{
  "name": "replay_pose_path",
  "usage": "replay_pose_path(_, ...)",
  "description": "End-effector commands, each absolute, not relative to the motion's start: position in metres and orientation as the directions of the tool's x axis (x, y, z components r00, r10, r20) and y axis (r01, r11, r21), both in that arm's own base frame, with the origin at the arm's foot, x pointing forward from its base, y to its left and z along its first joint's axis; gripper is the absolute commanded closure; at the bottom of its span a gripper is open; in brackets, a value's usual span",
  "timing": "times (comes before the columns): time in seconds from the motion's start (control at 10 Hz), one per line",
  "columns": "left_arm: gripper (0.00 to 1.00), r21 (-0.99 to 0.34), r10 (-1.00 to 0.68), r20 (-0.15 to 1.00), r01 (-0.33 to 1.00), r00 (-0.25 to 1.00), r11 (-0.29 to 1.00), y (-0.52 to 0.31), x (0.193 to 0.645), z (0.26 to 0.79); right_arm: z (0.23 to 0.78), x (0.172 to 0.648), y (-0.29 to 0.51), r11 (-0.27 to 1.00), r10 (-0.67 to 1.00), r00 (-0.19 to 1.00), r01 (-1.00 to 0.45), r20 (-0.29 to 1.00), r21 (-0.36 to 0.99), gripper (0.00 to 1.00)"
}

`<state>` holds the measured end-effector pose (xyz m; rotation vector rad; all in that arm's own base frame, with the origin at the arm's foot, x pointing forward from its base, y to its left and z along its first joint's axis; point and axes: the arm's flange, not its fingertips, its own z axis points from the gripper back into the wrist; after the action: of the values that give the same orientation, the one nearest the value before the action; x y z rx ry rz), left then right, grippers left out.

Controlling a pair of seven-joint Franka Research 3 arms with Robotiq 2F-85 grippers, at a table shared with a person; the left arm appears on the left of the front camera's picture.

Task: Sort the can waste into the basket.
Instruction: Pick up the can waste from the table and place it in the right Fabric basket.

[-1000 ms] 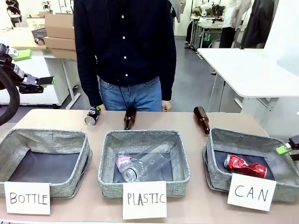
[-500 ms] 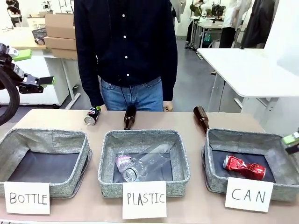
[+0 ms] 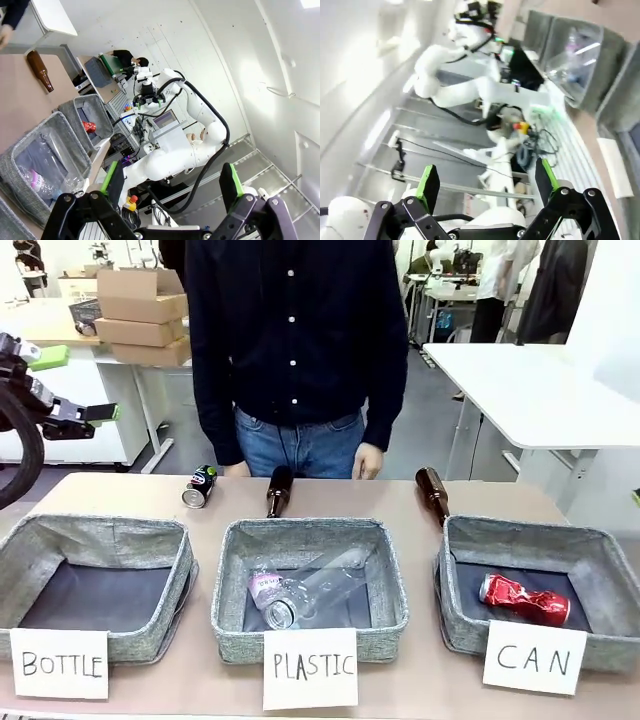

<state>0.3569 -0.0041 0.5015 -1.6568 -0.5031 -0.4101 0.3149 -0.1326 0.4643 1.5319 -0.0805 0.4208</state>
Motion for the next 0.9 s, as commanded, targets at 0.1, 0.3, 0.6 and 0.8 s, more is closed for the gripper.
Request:
replay_pose_path(0.1,0.00,-0.817,0.104,0.553,0.562,0.827,-0.129,-0.006,0.356,0.503,0.464,0.315,-0.133,-0.017,0.215,0.926,-0.314,0.310,0.949,0.00)
replay_pose_path(0.3,0.00,-0.817,0.104,0.553,0.562,0.827,-0.129,-0.006,0.356,0.503,0.464,0.315,-0.133,-0.017,0.215,0.926,-0.314,0.310,0.949,0.00)
replay_pose_path(0.6,0.00,-0.817,0.104,0.553,0.562,0.827,-0.129,-0.006,0.356,0.503,0.464,0.315,-0.133,-0.017,0.215,0.926,-0.314,0.310,0.949,0.00)
replay_pose_path(0.8,0.00,-0.817,0.104,0.553,0.562,0.827,-0.129,-0.006,0.356,0.503,0.464,0.315,-0.133,-0.017,0.215,0.926,-0.314,0.310,0.949,0.00)
